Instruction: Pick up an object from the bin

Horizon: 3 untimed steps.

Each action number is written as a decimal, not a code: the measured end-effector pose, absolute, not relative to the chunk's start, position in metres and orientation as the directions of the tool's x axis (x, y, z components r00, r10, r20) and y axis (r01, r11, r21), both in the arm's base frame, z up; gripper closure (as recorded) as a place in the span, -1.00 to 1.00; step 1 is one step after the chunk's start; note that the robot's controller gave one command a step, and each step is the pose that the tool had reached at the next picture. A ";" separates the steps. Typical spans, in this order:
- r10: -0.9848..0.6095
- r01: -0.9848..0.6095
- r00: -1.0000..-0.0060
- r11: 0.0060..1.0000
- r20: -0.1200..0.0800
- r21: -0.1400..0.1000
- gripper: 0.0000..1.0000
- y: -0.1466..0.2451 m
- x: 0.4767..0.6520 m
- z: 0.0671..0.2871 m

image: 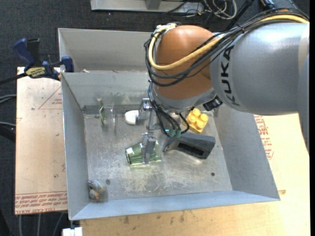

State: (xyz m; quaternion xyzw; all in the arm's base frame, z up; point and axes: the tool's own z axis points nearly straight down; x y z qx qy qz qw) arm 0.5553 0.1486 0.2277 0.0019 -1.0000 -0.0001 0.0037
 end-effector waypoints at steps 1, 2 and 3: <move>-0.001 -0.001 -1.000 1.000 0.000 0.001 -1.00 0.148 0.557 0.232; -0.056 -0.056 -0.998 0.998 -0.009 0.002 -1.00 0.145 0.565 0.202; -0.166 -0.166 -0.986 0.986 -0.006 0.001 -1.00 0.137 0.574 0.141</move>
Offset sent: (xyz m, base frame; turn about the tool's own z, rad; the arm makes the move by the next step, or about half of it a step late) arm 0.0296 -0.0172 -0.1352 -0.2231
